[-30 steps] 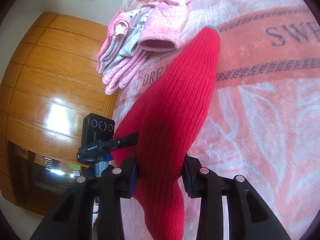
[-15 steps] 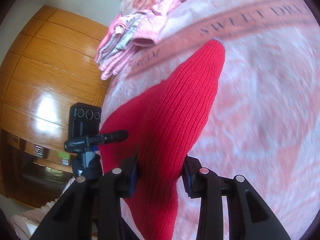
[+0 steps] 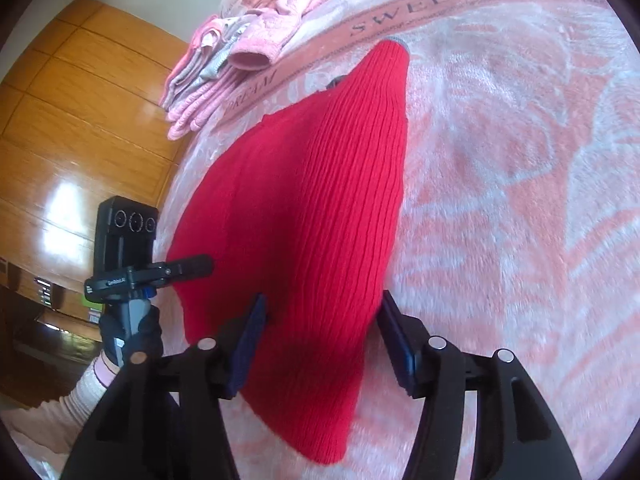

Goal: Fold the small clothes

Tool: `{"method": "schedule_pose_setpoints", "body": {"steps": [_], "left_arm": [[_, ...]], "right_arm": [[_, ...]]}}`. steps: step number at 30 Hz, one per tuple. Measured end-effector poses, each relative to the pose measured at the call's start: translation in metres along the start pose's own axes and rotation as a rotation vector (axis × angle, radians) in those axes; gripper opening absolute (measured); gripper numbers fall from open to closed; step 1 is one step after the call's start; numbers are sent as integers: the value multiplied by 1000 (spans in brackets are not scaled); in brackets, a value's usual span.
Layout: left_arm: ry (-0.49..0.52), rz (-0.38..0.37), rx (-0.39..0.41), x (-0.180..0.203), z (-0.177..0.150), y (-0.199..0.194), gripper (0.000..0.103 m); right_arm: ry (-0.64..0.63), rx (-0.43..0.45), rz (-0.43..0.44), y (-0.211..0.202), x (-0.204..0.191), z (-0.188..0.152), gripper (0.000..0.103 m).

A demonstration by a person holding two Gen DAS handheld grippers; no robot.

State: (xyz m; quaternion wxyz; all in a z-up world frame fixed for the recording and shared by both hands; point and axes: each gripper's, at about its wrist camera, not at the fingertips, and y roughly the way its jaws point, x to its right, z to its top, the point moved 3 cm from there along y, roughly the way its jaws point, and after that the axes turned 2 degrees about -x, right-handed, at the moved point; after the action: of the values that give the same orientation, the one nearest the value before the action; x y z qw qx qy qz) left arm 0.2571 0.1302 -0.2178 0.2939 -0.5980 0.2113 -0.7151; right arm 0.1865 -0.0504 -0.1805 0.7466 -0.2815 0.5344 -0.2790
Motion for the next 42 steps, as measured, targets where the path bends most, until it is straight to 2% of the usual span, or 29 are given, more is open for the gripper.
{"method": "schedule_pose_setpoints", "body": {"steps": [2,4,6,8,9,10,11,12,18,22,26,29,32,33,35,36,39,40,42], "left_arm": [[19,32,-3,4,-10,-7,59],[11,28,-17,-1,-20,-12,64],[8,21,-28,-2,-31,-10,67],[18,37,-17,-8,-26,-13,67],[17,38,-7,-9,-27,-13,65],[7,50,6,-11,-26,-13,57],[-2,75,10,-11,-24,-11,50],[-7,98,8,-14,-28,-13,36],[-1,141,-23,-10,-29,-10,34],[-6,130,-8,-20,-34,-18,33],[1,113,13,-32,-43,-24,32],[-3,135,34,-26,-50,-30,32],[-7,182,54,-17,-55,-35,40],[-2,193,57,-14,-58,-38,47],[2,214,73,-8,-63,-44,54],[0,232,79,-6,-66,-47,59],[11,328,98,-7,-80,-64,67],[20,380,111,-5,-85,-69,71],[27,428,133,-8,-91,-81,78]], "right_arm": [[4,-19,24,-5,0,-15,58],[6,-43,34,-6,1,-29,58],[3,-55,29,-4,0,-40,57],[5,-61,30,-1,2,-47,53],[4,-56,22,2,1,-48,42],[6,-56,19,4,2,-48,32],[16,-58,14,5,3,-48,28],[19,-60,9,6,2,-48,21],[-37,-53,-152,-3,-10,-45,16],[-14,-62,-184,11,-4,-46,16],[-5,-32,-203,14,-5,-49,17],[-3,-1,-223,11,-8,-52,22],[10,38,-228,4,-11,-60,41],[13,50,-239,1,-14,-62,48],[-6,73,-288,-7,-19,-68,54],[-13,81,-320,-10,-22,-71,64],[-14,99,-385,-21,-25,-81,77],[-12,99,-403,-24,-27,-85,79],[-14,101,-428,-28,-28,-91,84]]}}
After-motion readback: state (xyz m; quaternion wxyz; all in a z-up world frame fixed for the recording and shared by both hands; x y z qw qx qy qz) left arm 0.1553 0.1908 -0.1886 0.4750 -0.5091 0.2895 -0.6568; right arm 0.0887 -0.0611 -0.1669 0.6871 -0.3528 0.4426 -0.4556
